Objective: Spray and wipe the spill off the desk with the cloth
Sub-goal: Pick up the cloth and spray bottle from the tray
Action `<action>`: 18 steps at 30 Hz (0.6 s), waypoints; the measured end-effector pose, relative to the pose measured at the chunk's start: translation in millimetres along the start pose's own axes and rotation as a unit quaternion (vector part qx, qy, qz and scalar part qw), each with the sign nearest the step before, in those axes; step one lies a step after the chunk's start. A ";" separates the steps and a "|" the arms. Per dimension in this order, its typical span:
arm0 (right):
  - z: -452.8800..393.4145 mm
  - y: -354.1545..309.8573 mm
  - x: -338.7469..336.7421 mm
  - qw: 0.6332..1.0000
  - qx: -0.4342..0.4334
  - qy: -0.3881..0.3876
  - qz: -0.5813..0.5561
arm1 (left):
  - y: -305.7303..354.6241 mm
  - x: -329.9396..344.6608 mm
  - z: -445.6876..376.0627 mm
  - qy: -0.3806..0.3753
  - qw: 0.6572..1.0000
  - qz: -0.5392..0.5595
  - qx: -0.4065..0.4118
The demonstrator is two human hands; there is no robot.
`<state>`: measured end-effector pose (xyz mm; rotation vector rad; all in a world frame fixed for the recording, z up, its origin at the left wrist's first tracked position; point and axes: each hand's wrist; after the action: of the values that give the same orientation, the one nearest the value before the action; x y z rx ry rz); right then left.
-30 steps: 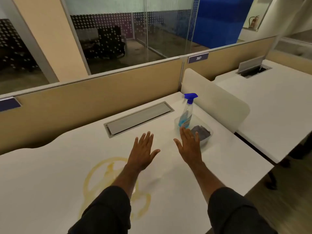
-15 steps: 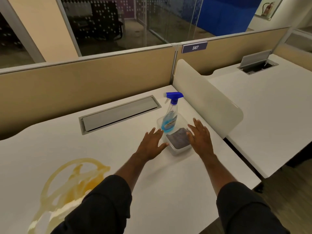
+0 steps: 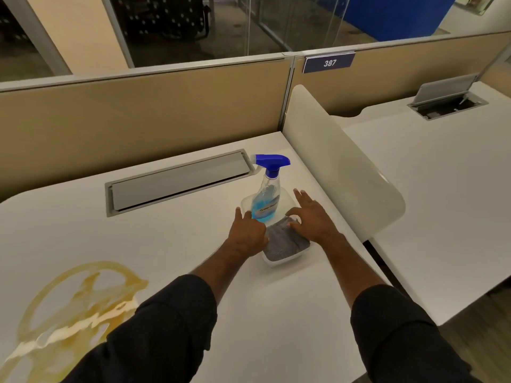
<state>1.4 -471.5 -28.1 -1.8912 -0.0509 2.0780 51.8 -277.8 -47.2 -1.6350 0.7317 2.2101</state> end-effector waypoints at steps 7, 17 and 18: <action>-22.5 -5.3 10.6 0.994 0.032 -0.078 0.071 | 12.3 3.1 -17.7 -0.040 0.998 -0.017 -0.045; -34.1 -19.2 23.6 0.982 0.110 -0.080 0.131 | 17.9 -1.0 -21.7 -0.050 0.997 -0.040 -0.049; -33.6 -19.7 23.9 0.983 0.116 -0.076 0.120 | 17.1 0.7 -22.2 -0.041 0.997 -0.026 -0.054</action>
<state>36.9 -453.0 -50.2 -1.6674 0.3841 2.2665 60.5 -304.4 -49.1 -1.5836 0.5504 2.3011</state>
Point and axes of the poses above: each hand's wrist, its own z-axis away from the middle knuckle, its own x-axis out of the palm, y = z × x, and after that the axes turned 9 degrees about y, right-handed
